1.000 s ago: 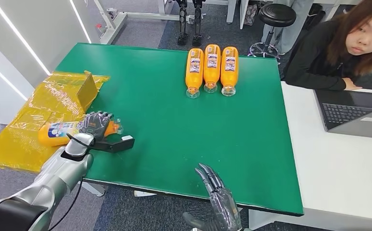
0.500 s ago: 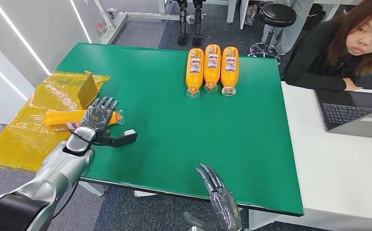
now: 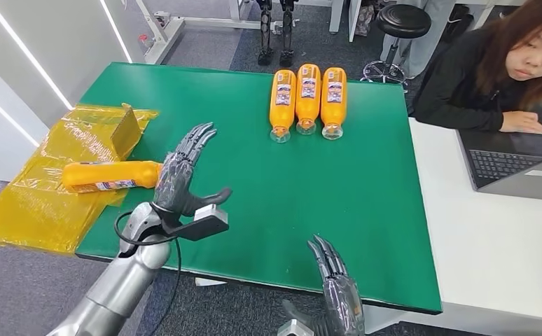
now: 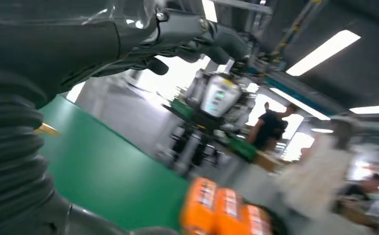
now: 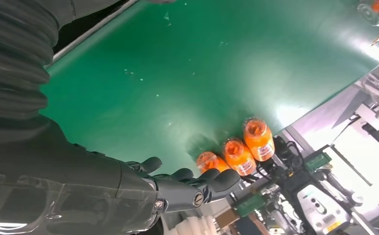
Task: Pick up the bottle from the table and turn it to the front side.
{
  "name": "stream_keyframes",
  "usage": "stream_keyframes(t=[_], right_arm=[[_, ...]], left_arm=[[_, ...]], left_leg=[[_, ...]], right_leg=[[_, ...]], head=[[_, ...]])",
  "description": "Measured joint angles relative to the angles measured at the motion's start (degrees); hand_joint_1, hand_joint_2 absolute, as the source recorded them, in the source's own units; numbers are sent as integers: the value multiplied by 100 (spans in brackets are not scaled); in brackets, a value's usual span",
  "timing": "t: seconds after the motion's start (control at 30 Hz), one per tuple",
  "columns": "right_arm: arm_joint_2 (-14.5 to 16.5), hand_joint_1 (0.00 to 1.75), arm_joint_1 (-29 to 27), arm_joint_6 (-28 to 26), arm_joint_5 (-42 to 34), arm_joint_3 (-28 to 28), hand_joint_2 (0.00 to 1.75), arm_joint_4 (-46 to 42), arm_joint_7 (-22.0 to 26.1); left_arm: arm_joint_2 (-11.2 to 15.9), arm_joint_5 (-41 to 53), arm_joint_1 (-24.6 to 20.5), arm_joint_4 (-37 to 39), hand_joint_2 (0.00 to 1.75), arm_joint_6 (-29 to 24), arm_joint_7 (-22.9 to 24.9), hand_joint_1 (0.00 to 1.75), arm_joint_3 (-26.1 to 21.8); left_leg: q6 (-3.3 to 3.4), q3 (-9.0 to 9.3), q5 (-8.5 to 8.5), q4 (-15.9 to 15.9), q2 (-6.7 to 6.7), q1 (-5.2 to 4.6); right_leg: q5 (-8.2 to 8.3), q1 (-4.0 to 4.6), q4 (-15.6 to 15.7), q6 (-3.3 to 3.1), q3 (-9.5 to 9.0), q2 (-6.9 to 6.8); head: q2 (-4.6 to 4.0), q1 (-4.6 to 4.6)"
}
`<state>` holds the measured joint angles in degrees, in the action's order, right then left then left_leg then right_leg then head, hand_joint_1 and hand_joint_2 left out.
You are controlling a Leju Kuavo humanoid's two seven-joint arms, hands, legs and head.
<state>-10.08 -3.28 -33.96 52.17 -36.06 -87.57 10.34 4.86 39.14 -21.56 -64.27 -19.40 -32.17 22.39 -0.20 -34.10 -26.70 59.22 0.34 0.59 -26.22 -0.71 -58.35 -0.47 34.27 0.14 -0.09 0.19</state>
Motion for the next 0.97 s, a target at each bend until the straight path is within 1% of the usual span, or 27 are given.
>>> stream_keyframes(t=[0.07,0.17,0.3,0.37,0.43,0.53,0.6,0.77,0.9,0.97], right_arm=[[-3,0,-47,-58,-75,38,175,-1,36],[-24,0,-129,-209,-214,79,175,-12,119],[-76,0,-309,-496,-258,164,175,-220,187],[-98,0,-431,-518,-189,243,175,-447,186],[-112,0,-570,-522,-36,350,175,-731,113],[-128,0,-865,-527,201,585,175,-1269,-11],[-129,0,-1060,-527,216,755,175,-1571,45],[-96,0,-1425,-527,15,1312,175,-2152,503],[4,0,-1684,-527,-551,1934,175,-2573,1261],[52,0,-1769,-527,-760,2173,175,-2707,1492]], left_arm=[[-16,-853,230,-563,175,593,-304,0,4],[-79,-1943,502,-1108,175,1493,-613,0,1],[-219,-3068,861,-1418,175,2517,-762,0,-67],[-308,-3531,1054,-1510,175,2880,-783,0,-121],[-415,-3747,1236,-1555,175,2984,-795,0,-195],[-615,-3796,1556,-1562,175,2823,-798,0,-357],[-727,-3808,1732,-1562,175,2787,-799,0,-436],[-948,-3852,2026,-1562,175,2943,-800,0,-509],[-1080,-3853,2088,-1562,175,3075,-799,0,-542],[-1111,-3853,2088,-1562,175,3105,-799,0,-557]], left_leg=[[0,0,0,-1,-1,1],[0,0,1,-2,-1,1],[0,1,1,-2,-1,-1],[1,0,1,-1,-1,-1],[1,0,0,-1,-1,-2],[4,-2,-3,-1,-2,-2],[6,-4,-4,-1,-2,-2],[9,-6,-6,-1,-4,-3],[10,-7,-5,-1,-11,-3],[10,-6,-5,-1,-11,-3]], right_leg=[[0,0,-1,0,-1,-2],[0,1,-1,0,-3,-2],[1,1,-2,1,-5,-2],[1,0,-1,1,-5,-2],[0,0,0,1,-5,-3],[-1,0,3,2,-4,-3],[-3,0,4,4,-3,-5],[-4,0,5,7,-3,-8],[-3,0,5,8,-6,-18],[-2,0,5,8,-7,-18]], head=[[0,1],[0,0],[0,0],[0,1],[0,1],[0,1],[0,0],[0,1],[0,1],[0,1]])
